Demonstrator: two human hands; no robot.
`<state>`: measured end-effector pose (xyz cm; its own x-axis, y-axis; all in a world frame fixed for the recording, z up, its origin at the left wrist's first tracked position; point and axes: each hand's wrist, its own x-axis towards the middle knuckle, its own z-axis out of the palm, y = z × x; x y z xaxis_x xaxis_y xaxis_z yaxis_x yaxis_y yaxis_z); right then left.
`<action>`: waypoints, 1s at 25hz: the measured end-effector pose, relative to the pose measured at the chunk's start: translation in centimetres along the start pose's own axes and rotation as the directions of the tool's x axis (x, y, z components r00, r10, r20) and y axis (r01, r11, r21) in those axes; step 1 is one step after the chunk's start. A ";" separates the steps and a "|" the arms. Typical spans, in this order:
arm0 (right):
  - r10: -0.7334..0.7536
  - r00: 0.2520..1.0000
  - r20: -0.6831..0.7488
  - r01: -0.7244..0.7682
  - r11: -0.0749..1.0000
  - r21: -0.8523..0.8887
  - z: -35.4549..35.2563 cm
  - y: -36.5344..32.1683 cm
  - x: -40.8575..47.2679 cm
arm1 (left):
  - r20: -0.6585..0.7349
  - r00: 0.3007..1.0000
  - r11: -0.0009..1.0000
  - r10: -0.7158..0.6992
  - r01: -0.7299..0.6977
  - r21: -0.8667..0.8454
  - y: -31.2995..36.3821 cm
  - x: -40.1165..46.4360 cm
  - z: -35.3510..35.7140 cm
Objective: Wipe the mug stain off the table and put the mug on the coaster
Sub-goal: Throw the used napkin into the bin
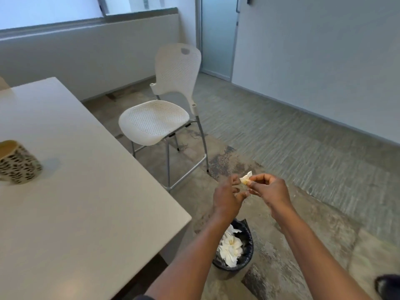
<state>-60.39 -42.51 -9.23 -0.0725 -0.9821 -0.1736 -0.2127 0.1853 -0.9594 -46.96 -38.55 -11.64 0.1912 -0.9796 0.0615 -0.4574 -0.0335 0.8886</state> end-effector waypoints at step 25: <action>-0.017 0.970 0.241 0.184 0.695 -0.695 1.2 23.0 6.1 | 0.066 0.903 0.885 -0.425 0.399 0.239 -14.2 2.0 6.4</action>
<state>-64.53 -44.31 -32.66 0.1677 -0.9641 -0.2059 -0.8382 -0.0295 -0.5446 -45.66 -41.34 -27.02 0.3094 -0.8831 -0.3526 -0.5359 -0.4683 0.7025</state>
